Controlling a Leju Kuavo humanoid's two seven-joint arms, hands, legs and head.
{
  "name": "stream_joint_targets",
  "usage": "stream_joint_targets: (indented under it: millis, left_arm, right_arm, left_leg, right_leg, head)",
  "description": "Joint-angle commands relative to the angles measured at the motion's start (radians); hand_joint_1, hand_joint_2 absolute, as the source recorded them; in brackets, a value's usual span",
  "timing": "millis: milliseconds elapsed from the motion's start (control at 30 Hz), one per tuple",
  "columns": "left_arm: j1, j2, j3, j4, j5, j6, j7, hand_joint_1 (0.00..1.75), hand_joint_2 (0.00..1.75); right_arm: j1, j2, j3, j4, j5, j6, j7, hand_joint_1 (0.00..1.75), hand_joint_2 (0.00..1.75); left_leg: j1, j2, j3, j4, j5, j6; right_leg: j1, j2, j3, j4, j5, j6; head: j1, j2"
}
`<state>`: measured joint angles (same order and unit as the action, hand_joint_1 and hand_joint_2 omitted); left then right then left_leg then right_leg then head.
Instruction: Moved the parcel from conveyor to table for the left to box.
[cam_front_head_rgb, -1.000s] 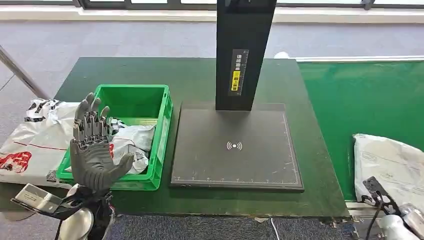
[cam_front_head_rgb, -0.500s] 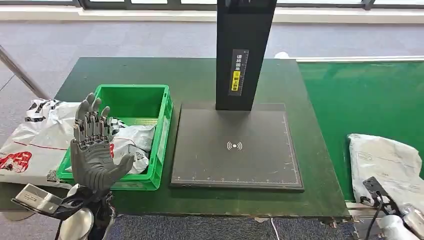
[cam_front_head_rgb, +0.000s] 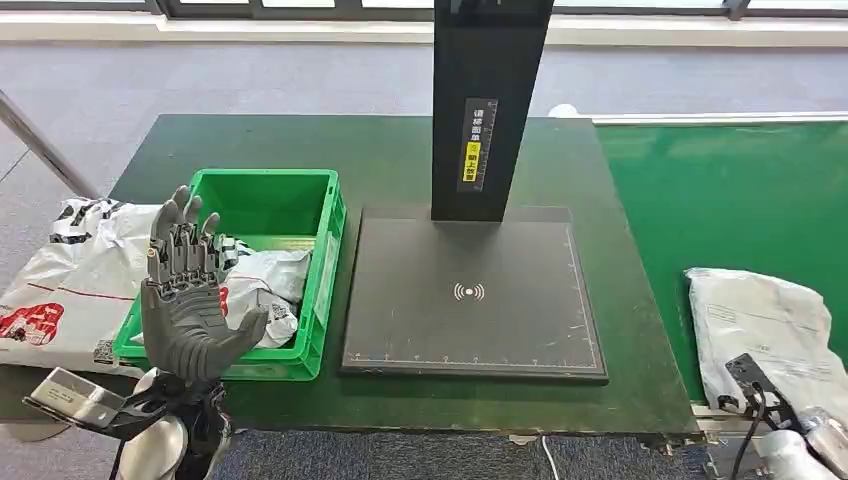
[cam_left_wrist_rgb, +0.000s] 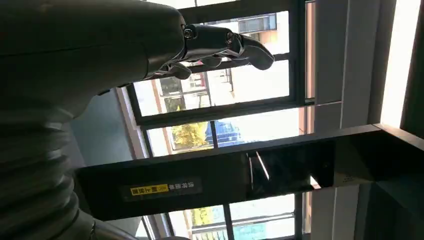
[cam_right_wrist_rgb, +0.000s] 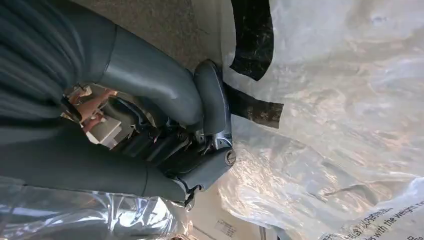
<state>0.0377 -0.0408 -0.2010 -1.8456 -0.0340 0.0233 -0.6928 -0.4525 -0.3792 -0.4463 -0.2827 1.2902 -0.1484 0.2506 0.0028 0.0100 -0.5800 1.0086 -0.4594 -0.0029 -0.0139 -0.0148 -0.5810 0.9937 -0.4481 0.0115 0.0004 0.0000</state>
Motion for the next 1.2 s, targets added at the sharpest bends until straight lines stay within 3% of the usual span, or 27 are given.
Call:
stream_joint_targets:
  millis: [33, 1200]
  left_arm:
    - [-0.016, 0.026, -0.024, 0.044, -0.003, -0.001, 0.002, 0.0, 1.75]
    - [-0.016, 0.026, -0.024, 0.044, -0.003, -0.001, 0.002, 0.0, 1.75]
  right_arm:
    - [-0.003, 0.021, -0.05, 0.043, -0.003, 0.005, -0.004, 1.75, 1.75]
    - [-0.003, 0.021, -0.05, 0.043, -0.003, 0.005, -0.004, 1.75, 1.75]
  left_leg:
    - [0.001, -0.001, 0.002, -0.002, 0.001, -0.001]
    - [0.001, -0.001, 0.002, -0.002, 0.0, -0.001]
  right_leg:
    - [0.0, 0.001, 0.002, -0.002, 0.001, -0.001]
    - [0.001, 0.001, 0.002, -0.002, 0.0, -0.001]
  head:
    - [0.0, 0.0]
    - [0.0, 0.0]
